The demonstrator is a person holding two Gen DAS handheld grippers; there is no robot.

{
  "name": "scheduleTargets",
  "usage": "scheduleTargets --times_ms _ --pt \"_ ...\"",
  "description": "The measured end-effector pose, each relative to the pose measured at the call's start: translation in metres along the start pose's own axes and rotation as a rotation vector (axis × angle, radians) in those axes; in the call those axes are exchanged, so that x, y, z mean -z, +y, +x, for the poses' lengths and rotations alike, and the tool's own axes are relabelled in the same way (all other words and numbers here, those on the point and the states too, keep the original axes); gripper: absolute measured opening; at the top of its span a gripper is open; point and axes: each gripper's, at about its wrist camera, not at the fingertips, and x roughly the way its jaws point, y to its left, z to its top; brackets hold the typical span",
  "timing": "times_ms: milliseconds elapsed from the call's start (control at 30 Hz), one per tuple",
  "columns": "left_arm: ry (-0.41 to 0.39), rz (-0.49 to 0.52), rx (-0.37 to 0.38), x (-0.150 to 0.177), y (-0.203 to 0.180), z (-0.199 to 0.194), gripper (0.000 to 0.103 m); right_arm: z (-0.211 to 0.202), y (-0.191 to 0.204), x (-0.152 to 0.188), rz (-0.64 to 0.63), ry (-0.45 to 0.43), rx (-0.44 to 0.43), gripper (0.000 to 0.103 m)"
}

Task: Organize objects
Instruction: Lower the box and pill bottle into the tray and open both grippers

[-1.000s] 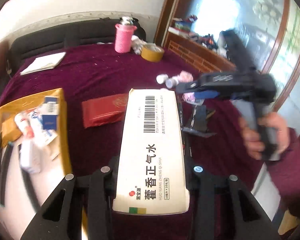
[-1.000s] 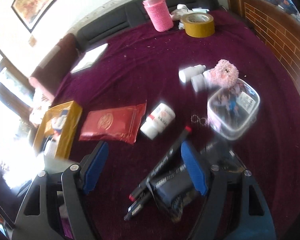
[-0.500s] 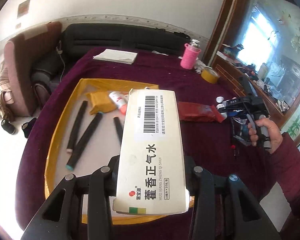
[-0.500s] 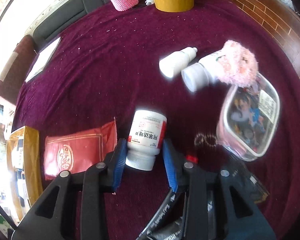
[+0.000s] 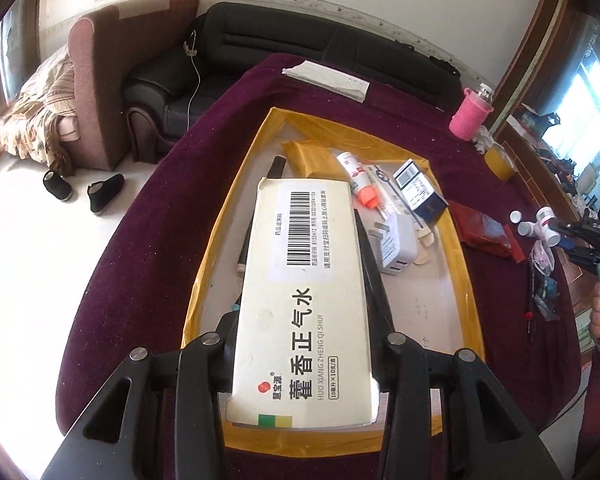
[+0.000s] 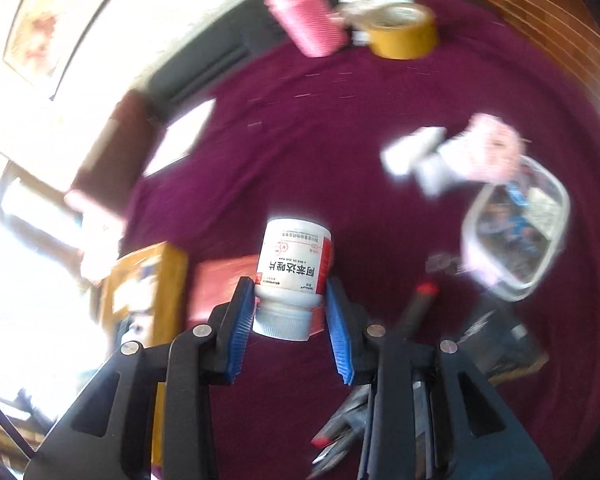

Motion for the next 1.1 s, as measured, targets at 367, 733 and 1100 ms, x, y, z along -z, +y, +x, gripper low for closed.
scheduleTargets --times_ms 367,733,1100 --pt "0.153 0.080 0.001 -0.034 -0.021 0.062 0.036 0.046 0.128 0.051 -0.245 0.166 -0.165 0.034" --pt "0.086 0.086 0.011 -0.052 -0.012 0.055 0.036 0.102 0.207 0.099 -0.393 0.313 -0.166 0.034" --pt "-0.019 0.068 0.082 -0.042 0.010 0.000 0.036 0.162 0.228 0.143 -0.511 0.492 -0.011 0.034"
